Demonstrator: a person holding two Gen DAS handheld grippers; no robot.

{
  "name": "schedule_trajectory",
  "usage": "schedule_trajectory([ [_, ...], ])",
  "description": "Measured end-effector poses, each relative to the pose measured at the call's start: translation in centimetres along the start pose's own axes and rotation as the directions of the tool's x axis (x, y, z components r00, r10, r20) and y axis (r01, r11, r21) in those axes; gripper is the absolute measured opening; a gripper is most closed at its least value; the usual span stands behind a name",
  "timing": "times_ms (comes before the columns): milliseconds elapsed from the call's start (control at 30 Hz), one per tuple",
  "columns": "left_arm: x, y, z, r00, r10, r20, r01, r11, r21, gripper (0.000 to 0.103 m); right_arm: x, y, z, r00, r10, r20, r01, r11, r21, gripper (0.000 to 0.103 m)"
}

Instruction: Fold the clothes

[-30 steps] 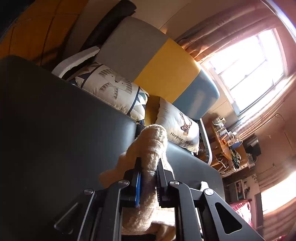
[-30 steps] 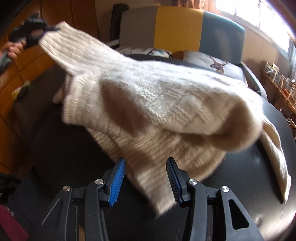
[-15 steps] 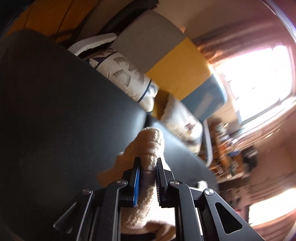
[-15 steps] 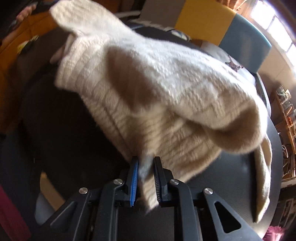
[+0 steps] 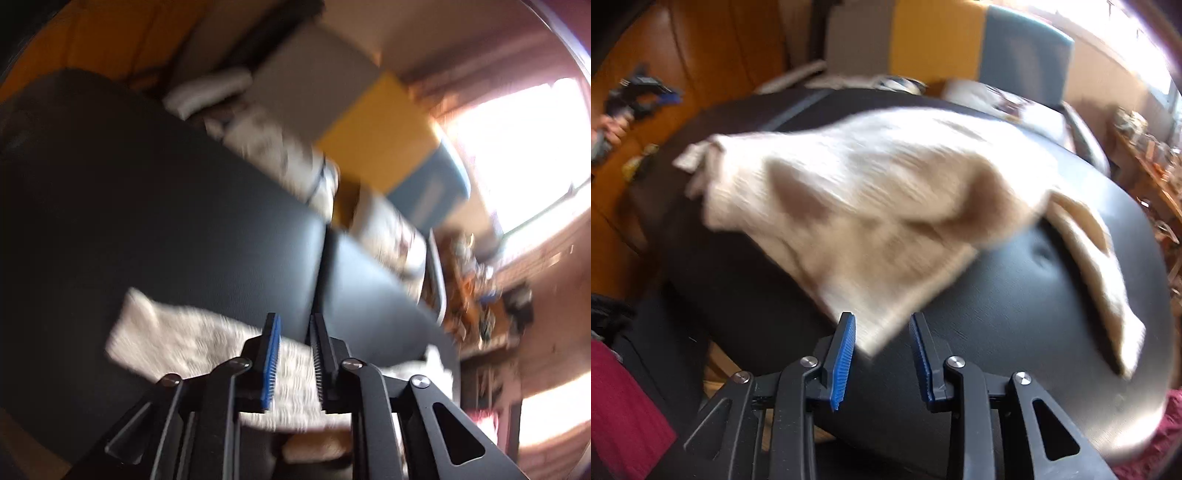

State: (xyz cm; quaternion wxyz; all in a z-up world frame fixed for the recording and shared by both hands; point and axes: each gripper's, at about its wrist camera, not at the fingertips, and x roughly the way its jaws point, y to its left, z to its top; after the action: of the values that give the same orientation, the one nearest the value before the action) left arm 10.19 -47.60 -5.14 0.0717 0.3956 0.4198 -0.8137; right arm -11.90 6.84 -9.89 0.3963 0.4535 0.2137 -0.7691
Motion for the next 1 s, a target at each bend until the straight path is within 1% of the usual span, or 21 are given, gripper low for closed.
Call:
schedule_trajectory([
  [33, 1.2, -0.2, -0.9, 0.999, -0.016, -0.04, 0.016, 1.0, 0.002, 0.026, 0.8, 0.6, 0.9, 1.0, 0.006, -0.001, -0.006, 1.0, -0.028, 0.039],
  [67, 2.2, -0.6, -1.5, 0.998, -0.015, -0.062, 0.016, 1.0, 0.014, 0.027, 1.6, 1.2, 1.7, 1.0, 0.011, -0.003, -0.011, 0.998, -0.055, 0.045],
  [167, 4.5, -1.8, -2.9, 0.995, 0.015, -0.099, -0.008, 0.998, 0.069, 0.029, 4.6, 2.4, 3.6, 0.999, 0.004, -0.034, -0.006, 0.997, -0.083, 0.048],
  [233, 5.8, -2.7, -3.5, 0.993, 0.032, -0.115, -0.021, 0.995, 0.1, 0.034, 6.2, 2.5, 3.7, 0.997, -0.032, -0.07, 0.027, 0.997, -0.073, 0.051],
  [267, 6.3, -3.0, -3.5, 0.992, 0.049, -0.12, -0.036, 0.993, 0.113, 0.036, 6.8, 2.1, 3.9, 0.996, -0.022, -0.087, 0.016, 0.998, -0.067, 0.059],
  [333, 7.5, -3.3, -3.4, 0.987, 0.093, -0.131, -0.074, 0.987, 0.142, 0.038, 7.3, 1.0, 4.5, 0.994, 0.013, -0.109, -0.017, 0.999, -0.043, 0.07],
  [367, 8.2, -3.4, -3.5, 0.983, 0.115, -0.142, -0.094, 0.984, 0.152, 0.039, 7.4, 0.5, 4.7, 0.991, 0.034, -0.126, -0.038, 0.999, -0.032, 0.071],
  [400, 8.9, -3.3, -3.6, 0.978, 0.138, -0.155, -0.113, 0.98, 0.161, 0.039, 7.4, 0.6, 4.9, 0.987, 0.03, -0.156, -0.038, 0.998, -0.05, 0.071],
  [433, 9.5, -3.2, -3.5, 0.973, 0.163, -0.164, -0.135, 0.977, 0.166, 0.039, 7.5, 0.6, 5.2, 0.982, 0.024, -0.185, -0.038, 0.997, -0.07, 0.07],
  [500, 10.8, -2.5, -3.6, 0.96, 0.211, -0.186, -0.178, 0.968, 0.179, 0.04, 7.1, 1.3, 5.5, 0.977, -0.001, -0.215, -0.026, 0.992, -0.124, 0.055],
  [533, 11.1, -2.2, -3.8, 0.957, 0.221, -0.191, -0.186, 0.965, 0.185, 0.04, 6.9, 1.7, 5.7, 0.973, -0.016, -0.229, -0.019, 0.988, -0.152, 0.035],
  [567, 11.3, -2.0, -4.0, 0.955, 0.226, -0.193, -0.19, 0.963, 0.19, 0.039, 6.6, 2.2, 5.7, 0.969, -0.041, -0.242, -0.005, 0.982, -0.187, 0.011],
  [667, 10.3, -1.7, -4.1, 0.965, 0.19, -0.179, -0.156, 0.97, 0.187, 0.039, 5.4, 3.1, 4.8, 0.951, -0.092, -0.295, 0.006, 0.96, -0.279, 0.01],
  [700, 9.5, -1.4, -4.0, 0.969, 0.179, -0.168, -0.148, 0.972, 0.181, 0.039, 5.0, 3.2, 4.2, 0.942, -0.104, -0.318, 0.003, 0.954, -0.301, 0.009],
  [733, 8.5, -1.1, -3.9, 0.973, 0.169, -0.155, -0.141, 0.975, 0.173, 0.04, 4.8, 3.0, 3.2, 0.93, -0.133, -0.344, 0.015, 0.946, -0.325, 0.006],
  [767, 7.6, -0.8, -3.8, 0.977, 0.158, -0.142, -0.134, 0.977, 0.166, 0.04, 4.8, 2.6, 2.4, 0.92, -0.156, -0.36, 0.029, 0.942, -0.334, 0.006],
  [800, 6.5, 0.0, -3.5, 0.98, 0.156, -0.126, -0.138, 0.981, 0.138, 0.04, 4.6, 1.9, 1.7, 0.918, -0.164, -0.361, 0.042, 0.946, -0.323, 0.006],
  [867, 4.6, 2.0, -2.8, 0.982, 0.166, -0.09, -0.16, 0.985, 0.071, 0.04, 4.0, 0.3, 1.3, 0.923, -0.159, -0.35, 0.065, 0.962, -0.266, 0.006],
  [933, 3.0, 4.4, -2.3, 0.978, 0.195, -0.067, -0.195, 0.981, 0.015, 0.04, 3.8, -0.7, 1.1, 0.928, -0.178, -0.326, 0.1, 0.965, -0.244, 0.006],
  [967, 2.3, 5.7, -2.1, 0.976, 0.211, -0.058, -0.212, 0.977, -0.013, 0.041, 3.7, -1.1, 1.1, 0.931, -0.172, -0.321, 0.1, 0.968, -0.23, 0.006],
  [1000, 1.7, 6.8, -2.3, 0.969, 0.241, -0.058, -0.242, 0.97, -0.027, 0.042, 3.6, -1.6, 1.1, 0.934, -0.166, -0.315, 0.1, 0.971, -0.216, 0.006],
])
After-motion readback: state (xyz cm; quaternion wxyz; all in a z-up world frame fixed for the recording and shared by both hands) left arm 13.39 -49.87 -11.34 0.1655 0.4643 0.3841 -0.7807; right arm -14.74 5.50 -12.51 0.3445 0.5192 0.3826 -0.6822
